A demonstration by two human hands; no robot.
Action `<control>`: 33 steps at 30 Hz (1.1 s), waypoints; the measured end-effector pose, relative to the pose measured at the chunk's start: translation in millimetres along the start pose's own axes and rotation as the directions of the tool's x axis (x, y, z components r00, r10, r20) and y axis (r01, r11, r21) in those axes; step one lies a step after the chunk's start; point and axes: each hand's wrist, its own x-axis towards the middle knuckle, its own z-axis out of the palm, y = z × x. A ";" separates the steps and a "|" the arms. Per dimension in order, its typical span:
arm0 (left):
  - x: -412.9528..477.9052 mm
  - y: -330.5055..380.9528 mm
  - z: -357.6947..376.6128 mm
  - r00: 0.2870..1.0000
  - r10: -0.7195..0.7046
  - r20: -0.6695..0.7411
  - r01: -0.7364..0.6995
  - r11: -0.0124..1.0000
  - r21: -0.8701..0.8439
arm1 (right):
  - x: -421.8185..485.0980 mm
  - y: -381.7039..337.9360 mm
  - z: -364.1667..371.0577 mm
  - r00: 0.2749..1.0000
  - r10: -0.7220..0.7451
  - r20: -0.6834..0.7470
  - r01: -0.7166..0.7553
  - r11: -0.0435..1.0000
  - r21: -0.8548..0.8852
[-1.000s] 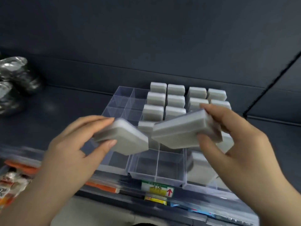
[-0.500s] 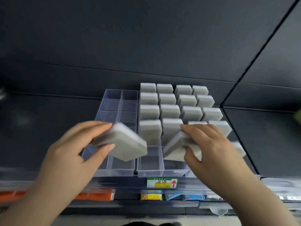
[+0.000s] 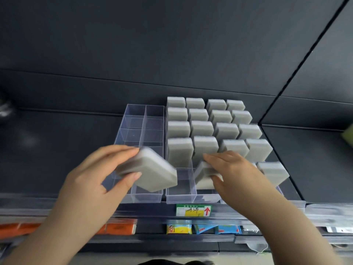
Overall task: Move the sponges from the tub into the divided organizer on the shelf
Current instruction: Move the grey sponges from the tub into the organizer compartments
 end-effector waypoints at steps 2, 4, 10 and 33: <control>-0.9 0.4 -0.1 1.000 -0.006 -0.003 0.006 1.000 0.011 | 3.0 0.9 4.1 0.999 -0.001 0.043 0.003 1.000 -0.028; -1.1 1.6 0.3 1.000 -0.006 -0.004 0.006 1.000 0.019 | 5.7 1.6 6.6 0.998 0.016 0.061 -0.012 0.998 -0.063; 11.1 12.3 8.5 0.997 0.078 -0.021 -0.077 0.997 0.012 | 9.2 5.7 11.3 0.993 0.039 0.107 -0.027 0.993 -0.112; 31.8 8.0 88.1 0.939 0.137 0.315 -0.167 0.983 0.070 | 15.4 3.5 14.4 0.988 0.013 0.152 0.010 0.989 -0.145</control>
